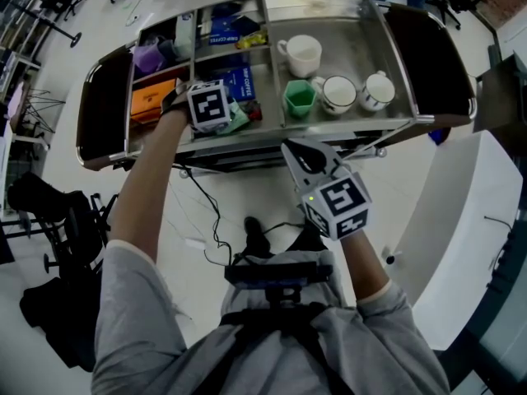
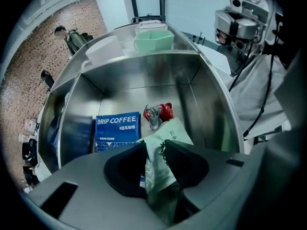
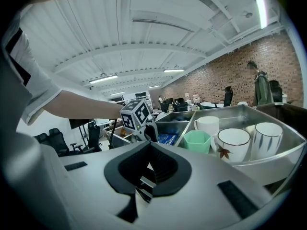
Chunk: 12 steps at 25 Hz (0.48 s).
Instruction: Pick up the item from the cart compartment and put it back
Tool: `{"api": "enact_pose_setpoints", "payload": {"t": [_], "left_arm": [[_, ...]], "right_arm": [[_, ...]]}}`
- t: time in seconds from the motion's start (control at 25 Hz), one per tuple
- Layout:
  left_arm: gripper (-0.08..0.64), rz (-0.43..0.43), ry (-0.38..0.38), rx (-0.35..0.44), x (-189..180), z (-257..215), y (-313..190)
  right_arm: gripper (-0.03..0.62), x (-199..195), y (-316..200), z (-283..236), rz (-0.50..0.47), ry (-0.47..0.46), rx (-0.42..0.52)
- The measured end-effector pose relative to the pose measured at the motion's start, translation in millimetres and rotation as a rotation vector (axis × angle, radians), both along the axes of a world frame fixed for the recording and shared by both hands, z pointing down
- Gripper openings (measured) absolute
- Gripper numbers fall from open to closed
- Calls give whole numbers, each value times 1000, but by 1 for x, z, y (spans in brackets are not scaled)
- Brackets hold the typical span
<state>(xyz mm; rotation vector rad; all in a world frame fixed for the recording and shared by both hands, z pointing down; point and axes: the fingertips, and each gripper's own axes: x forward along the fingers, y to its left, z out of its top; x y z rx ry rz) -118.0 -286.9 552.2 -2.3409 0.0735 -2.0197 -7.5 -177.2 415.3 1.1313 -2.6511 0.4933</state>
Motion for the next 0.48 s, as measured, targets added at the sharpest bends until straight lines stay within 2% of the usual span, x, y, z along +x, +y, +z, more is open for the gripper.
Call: {"api": "enact_pose_setpoints", "payload": {"t": [0.48], "left_arm": [[57, -63, 84, 80, 4, -21, -10]], "right_arm": [[9, -1, 2, 4, -4, 17, 20]]}}
